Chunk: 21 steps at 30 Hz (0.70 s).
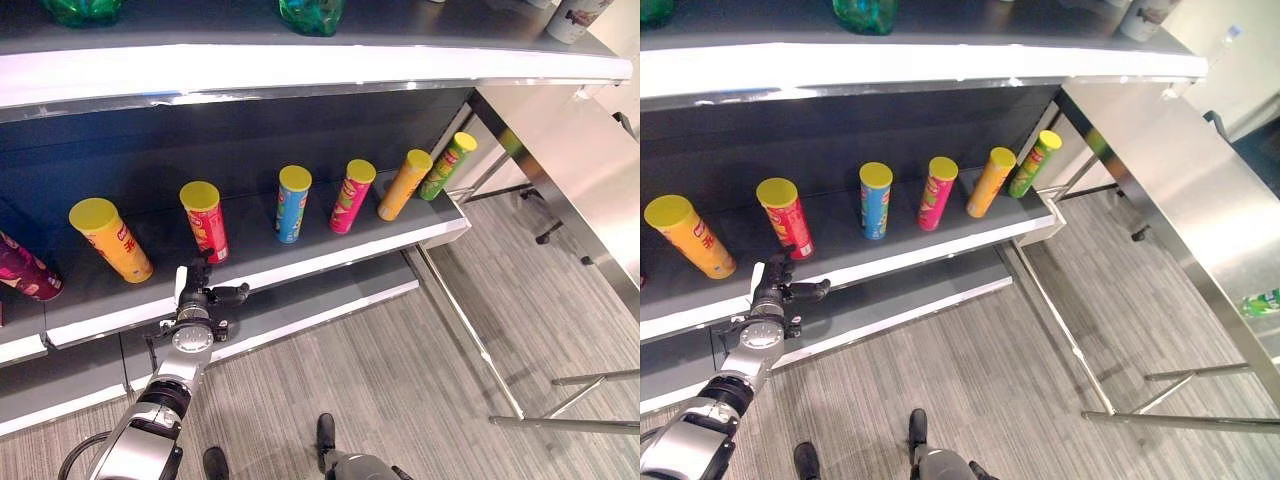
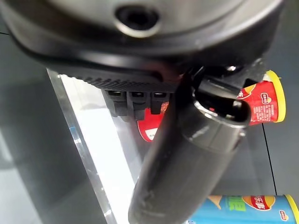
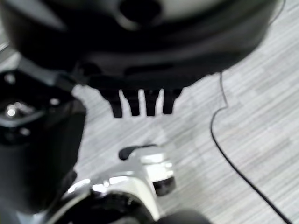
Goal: Put the goods on the table back onto the shelves and tidy them up.
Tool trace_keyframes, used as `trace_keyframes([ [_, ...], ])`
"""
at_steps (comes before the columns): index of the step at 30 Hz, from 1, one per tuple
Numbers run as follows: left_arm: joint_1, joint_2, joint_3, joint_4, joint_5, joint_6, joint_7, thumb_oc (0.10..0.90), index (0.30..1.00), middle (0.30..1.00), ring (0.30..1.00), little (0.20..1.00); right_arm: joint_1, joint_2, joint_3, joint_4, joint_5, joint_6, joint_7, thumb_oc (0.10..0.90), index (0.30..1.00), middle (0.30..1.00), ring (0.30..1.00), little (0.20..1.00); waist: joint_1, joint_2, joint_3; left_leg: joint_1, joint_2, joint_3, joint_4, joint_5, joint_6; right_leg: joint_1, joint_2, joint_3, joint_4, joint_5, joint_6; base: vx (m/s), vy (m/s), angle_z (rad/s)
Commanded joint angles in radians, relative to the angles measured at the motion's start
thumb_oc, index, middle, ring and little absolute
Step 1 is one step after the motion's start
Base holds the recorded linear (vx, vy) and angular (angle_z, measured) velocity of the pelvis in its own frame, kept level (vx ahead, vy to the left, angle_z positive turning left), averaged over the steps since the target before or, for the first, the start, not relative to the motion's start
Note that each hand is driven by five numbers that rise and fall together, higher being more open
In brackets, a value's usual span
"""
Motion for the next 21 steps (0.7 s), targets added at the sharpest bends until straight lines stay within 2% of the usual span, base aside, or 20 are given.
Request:
trace_keyframes([
  [1,-0.189,0.045,0.003,0.048,0.026,-0.109,0.006,0.8,0.9,0.9,0.9,0.9,-0.009,0.018,0.017,0.017,0.001,-0.008,-0.014,0.8,0.9,0.9,0.9,0.9,0.001,-0.026,-0.004,-0.001,0.054,-0.029,0.002,-0.045,-0.043,0.005,-0.095,-0.022,0.007,-0.024,0.128,-0.01,-0.003,-0.1],
  [14,-0.163,0.022,0.015,0.007,0.0,-0.119,0.005,0.8,0.9,0.9,0.9,0.9,-0.019,0.025,0.011,0.023,0.004,-0.009,-0.022,0.8,0.9,0.9,0.9,0.9,0.007,-0.021,-0.003,-0.005,0.052,-0.032,0.002,-0.045,-0.043,0.009,-0.095,-0.03,0.006,-0.025,0.127,0.0,-0.001,-0.01],
  [18,-0.062,-0.018,0.043,-0.156,0.003,-0.136,0.018,0.8,0.9,0.9,0.9,0.9,-0.036,0.038,-0.004,0.027,0.011,-0.004,-0.024,0.8,0.9,0.9,0.9,0.9,0.029,-0.011,-0.001,-0.006,0.05,-0.043,0.002,-0.046,-0.042,0.02,-0.098,-0.039,0.005,-0.03,0.126,0.0,0.001,0.01],
  [21,-0.014,-0.033,0.06,-0.21,-0.007,-0.139,0.012,0.8,0.9,0.9,0.9,0.9,-0.045,0.041,-0.011,0.029,0.017,0.0,-0.021,0.8,0.9,0.9,0.9,0.9,0.041,-0.005,-0.002,-0.006,0.049,-0.048,0.002,-0.046,-0.042,0.026,-0.099,-0.047,0.005,-0.033,0.124,0.01,0.002,0.05],
])
